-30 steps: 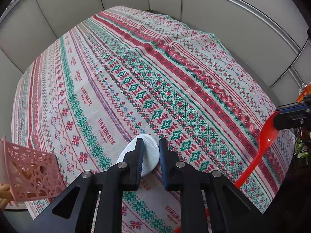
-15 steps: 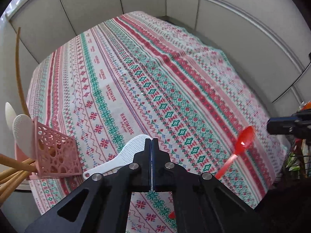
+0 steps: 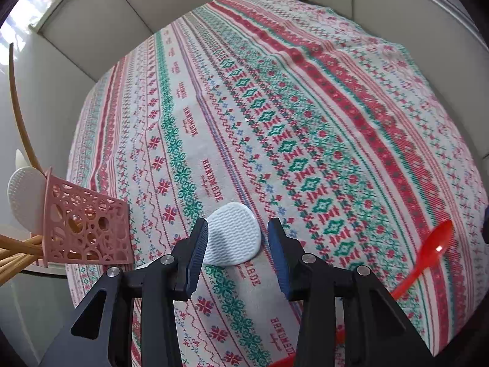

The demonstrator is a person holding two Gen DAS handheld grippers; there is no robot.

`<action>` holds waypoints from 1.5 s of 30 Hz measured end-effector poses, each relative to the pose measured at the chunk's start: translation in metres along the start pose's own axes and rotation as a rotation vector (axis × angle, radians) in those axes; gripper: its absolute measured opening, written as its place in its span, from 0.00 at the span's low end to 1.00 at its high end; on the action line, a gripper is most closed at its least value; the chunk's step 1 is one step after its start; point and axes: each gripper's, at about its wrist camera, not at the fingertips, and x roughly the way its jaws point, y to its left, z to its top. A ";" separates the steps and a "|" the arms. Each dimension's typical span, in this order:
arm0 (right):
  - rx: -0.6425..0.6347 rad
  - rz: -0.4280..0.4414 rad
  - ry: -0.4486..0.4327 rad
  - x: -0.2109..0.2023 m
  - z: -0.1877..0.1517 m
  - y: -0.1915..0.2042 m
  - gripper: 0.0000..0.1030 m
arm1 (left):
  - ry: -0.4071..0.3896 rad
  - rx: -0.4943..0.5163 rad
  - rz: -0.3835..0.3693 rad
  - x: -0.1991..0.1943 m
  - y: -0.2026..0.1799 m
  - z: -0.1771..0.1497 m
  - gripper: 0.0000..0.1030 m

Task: Organize utensils
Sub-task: 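Close the left gripper on the white rice paddle's blade, then lift the white paddle with the left gripper and carry it over the pink basket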

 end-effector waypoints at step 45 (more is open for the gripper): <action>-0.049 0.090 -0.107 -0.010 -0.018 0.015 0.03 | -0.318 -0.188 -0.472 -0.167 0.090 -0.040 0.02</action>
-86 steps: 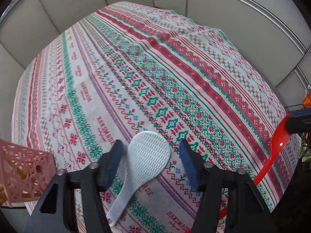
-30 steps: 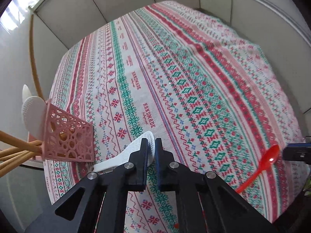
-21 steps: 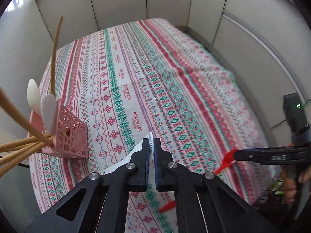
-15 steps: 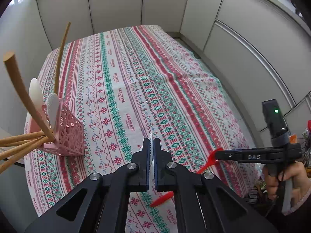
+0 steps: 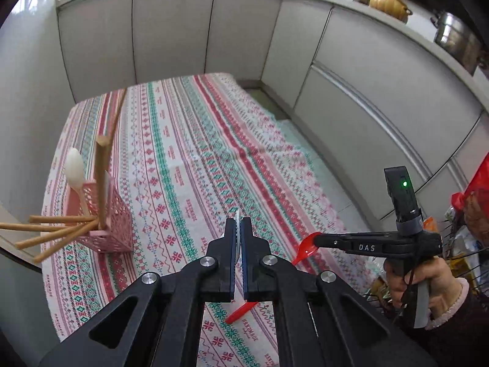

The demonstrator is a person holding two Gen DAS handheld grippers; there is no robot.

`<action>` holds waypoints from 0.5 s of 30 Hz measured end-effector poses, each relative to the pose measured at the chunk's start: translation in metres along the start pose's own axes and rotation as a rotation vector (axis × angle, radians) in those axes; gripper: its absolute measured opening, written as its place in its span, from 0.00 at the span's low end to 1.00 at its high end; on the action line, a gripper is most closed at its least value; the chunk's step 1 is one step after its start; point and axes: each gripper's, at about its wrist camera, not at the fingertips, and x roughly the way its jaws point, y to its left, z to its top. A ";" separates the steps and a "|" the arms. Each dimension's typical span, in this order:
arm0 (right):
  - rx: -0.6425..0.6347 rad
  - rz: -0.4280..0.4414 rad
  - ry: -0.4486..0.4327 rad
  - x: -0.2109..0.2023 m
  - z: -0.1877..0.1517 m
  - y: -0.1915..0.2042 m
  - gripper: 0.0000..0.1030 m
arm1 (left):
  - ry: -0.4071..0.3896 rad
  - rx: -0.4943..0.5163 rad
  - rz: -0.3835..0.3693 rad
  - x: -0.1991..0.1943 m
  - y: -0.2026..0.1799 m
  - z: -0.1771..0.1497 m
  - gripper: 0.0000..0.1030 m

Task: Organize utensils
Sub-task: 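Lift the white paddle with the left gripper and carry it over the pink basket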

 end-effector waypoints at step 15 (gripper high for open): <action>-0.185 0.003 -0.314 -0.107 0.008 0.098 0.02 | -0.329 -0.067 -0.105 -0.139 0.018 0.020 0.02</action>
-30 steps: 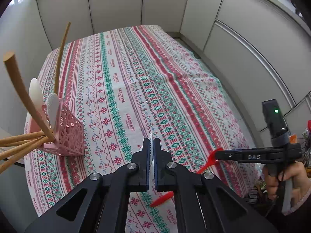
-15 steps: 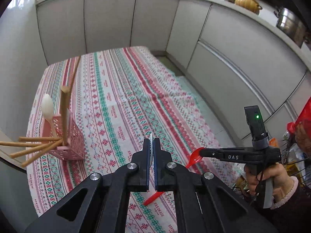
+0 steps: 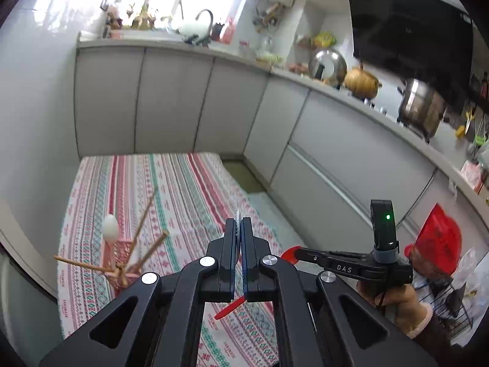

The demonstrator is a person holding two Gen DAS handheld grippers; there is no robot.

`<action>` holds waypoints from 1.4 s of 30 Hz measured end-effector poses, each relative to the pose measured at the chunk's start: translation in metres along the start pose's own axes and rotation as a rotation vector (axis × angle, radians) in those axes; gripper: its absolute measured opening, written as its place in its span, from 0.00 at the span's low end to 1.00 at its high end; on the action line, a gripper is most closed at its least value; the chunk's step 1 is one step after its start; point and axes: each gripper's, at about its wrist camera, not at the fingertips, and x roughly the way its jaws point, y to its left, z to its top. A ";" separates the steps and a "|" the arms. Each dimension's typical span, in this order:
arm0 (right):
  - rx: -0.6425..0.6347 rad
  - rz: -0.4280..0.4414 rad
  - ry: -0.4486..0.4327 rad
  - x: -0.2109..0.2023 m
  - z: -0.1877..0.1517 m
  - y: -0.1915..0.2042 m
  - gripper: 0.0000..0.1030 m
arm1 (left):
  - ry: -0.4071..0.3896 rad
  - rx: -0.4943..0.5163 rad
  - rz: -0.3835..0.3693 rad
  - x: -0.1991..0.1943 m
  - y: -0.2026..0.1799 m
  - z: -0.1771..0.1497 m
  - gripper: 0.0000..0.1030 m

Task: Organize utensils
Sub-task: 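Lift the white paddle with the left gripper and carry it over the pink basket, then lower the paddle into the basket and open the left gripper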

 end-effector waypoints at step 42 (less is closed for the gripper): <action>0.008 0.027 -0.073 0.009 0.029 0.041 0.02 | 0.001 -0.265 0.188 0.120 0.173 -0.003 0.02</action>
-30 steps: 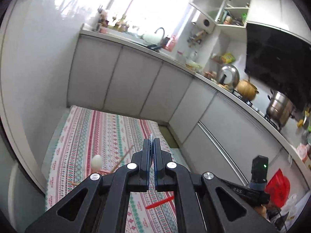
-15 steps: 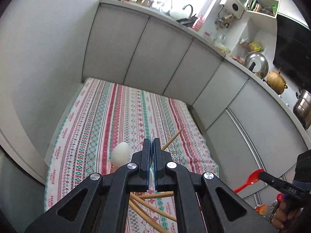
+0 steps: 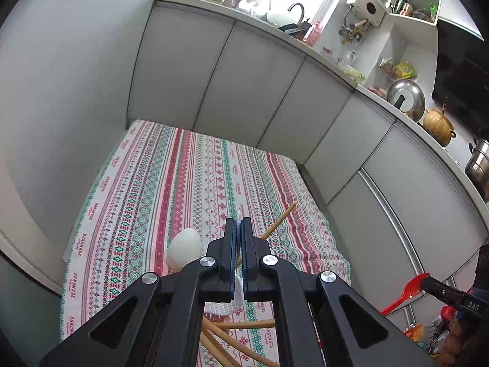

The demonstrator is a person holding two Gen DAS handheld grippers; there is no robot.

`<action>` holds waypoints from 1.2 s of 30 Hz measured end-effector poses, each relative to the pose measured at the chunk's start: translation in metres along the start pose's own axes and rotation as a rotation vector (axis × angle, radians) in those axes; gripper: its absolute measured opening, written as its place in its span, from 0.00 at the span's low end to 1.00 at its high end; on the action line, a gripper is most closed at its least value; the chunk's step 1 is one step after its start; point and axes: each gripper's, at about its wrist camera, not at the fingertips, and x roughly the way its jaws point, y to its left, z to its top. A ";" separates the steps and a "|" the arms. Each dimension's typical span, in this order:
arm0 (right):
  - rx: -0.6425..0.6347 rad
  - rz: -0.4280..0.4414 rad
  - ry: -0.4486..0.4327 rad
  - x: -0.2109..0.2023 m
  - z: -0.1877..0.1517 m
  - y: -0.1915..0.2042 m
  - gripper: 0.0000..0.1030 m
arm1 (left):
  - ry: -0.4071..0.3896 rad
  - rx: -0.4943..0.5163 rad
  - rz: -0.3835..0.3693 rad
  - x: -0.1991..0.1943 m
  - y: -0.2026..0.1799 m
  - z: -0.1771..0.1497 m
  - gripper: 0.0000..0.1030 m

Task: Organize utensils
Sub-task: 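Lower the paddle into the basket and open the left gripper, then carry the red spoon over the basket and open the right gripper to drop it in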

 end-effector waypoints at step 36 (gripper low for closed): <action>-0.091 0.016 -0.196 -0.048 0.031 0.065 0.02 | 0.030 0.019 0.230 -0.093 0.006 -0.015 0.61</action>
